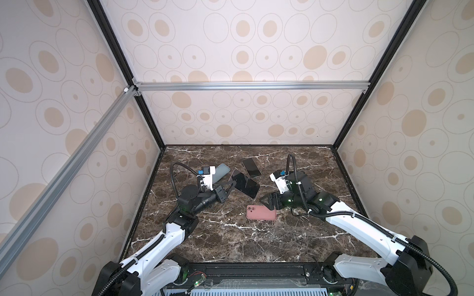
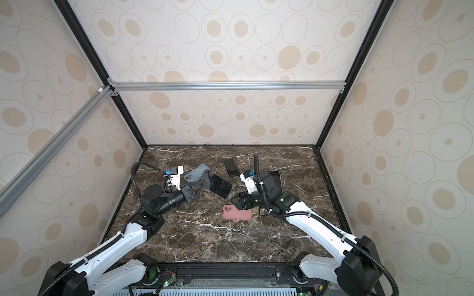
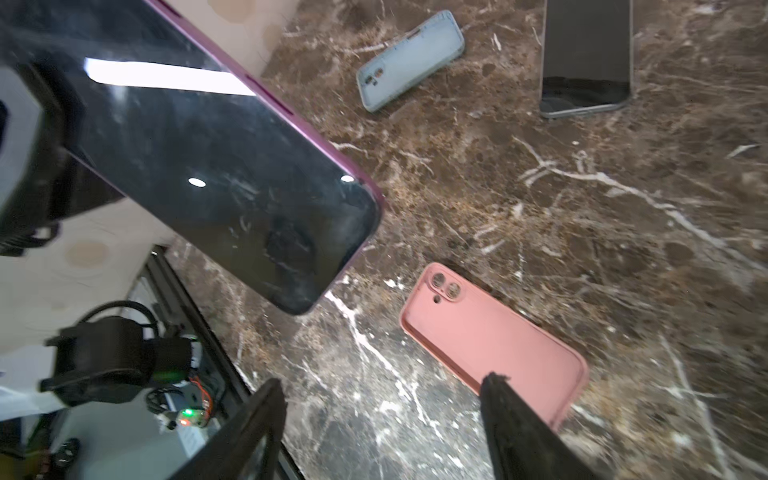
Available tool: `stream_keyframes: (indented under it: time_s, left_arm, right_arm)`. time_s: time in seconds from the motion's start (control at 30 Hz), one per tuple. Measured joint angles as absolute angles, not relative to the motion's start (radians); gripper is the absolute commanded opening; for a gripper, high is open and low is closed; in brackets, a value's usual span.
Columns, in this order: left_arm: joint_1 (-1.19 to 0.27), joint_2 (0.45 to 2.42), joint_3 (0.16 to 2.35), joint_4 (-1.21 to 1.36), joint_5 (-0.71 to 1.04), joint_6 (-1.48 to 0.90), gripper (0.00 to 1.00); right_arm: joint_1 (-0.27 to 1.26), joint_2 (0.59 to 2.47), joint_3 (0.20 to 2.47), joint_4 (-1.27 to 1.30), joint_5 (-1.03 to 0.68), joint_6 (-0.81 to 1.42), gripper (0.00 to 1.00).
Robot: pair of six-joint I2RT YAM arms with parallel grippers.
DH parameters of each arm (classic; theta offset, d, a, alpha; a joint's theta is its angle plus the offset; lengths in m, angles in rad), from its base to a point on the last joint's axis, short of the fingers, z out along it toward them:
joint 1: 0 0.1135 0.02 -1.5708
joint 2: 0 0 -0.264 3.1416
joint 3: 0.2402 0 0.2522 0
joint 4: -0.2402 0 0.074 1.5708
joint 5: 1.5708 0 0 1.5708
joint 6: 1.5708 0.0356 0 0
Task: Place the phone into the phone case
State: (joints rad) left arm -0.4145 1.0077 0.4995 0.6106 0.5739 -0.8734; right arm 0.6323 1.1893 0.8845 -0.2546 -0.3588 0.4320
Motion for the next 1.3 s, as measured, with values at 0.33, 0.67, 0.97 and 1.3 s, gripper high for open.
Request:
stream_keyframes:
  time_s: [0.33,0.67,0.97,1.3]
  left_arm:
    - [-0.381,1.089,0.475,0.945,0.619,-1.042,0.00]
    - [-0.368,1.139,0.459,1.191,0.635,-1.170,0.00]
    - [-0.364,1.172,0.454,1.324,0.640,-1.243,0.00]
    - [-0.359,1.236,0.449,1.470,0.643,-1.329,0.00]
  right_arm:
    - [0.627,1.181,0.774,0.174,-0.524,0.641,0.62]
    - [0.627,1.140,0.739,0.413,-0.548,0.729,0.46]
    - [0.622,1.144,0.723,0.564,-0.559,0.804,0.45]
    - [0.621,1.192,0.733,0.672,-0.591,0.859,0.34]
